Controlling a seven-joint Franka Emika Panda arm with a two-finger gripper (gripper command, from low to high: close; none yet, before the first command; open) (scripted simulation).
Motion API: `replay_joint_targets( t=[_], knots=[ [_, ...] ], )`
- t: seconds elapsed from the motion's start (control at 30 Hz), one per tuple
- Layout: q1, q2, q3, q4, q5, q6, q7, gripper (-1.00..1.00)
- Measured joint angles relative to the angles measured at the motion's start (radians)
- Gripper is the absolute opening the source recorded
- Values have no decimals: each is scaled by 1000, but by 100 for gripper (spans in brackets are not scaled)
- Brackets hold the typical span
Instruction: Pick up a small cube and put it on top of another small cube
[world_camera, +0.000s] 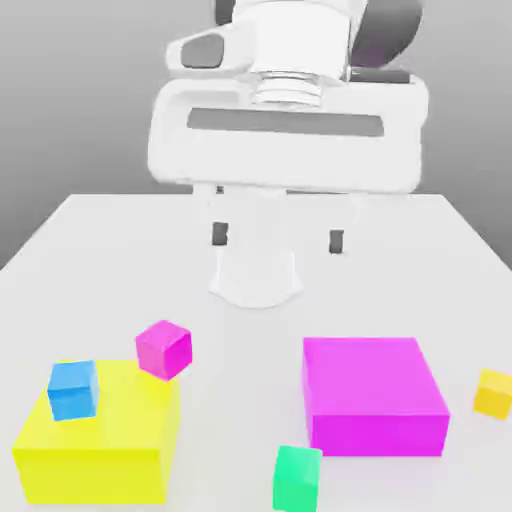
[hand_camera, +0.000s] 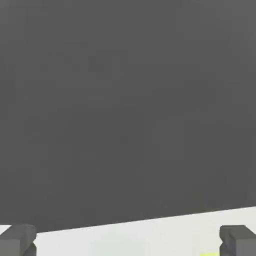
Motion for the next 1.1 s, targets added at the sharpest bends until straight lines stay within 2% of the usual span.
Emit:
replay_joint_targets(
  t=[0.33,0.5,0.53,0.77,0.93,1.1],
  knots=[
    [21,357,15,-69,9,151,89,0],
    [54,538,-23,-47,-24,282,124,0],
    [62,567,-32,-41,-32,306,130,-100],
    [63,570,-33,-41,-34,309,132,-100],
    [35,413,3,-73,13,184,95,-100],
    [-25,237,-50,-138,-27,71,21,-100]
  ],
)
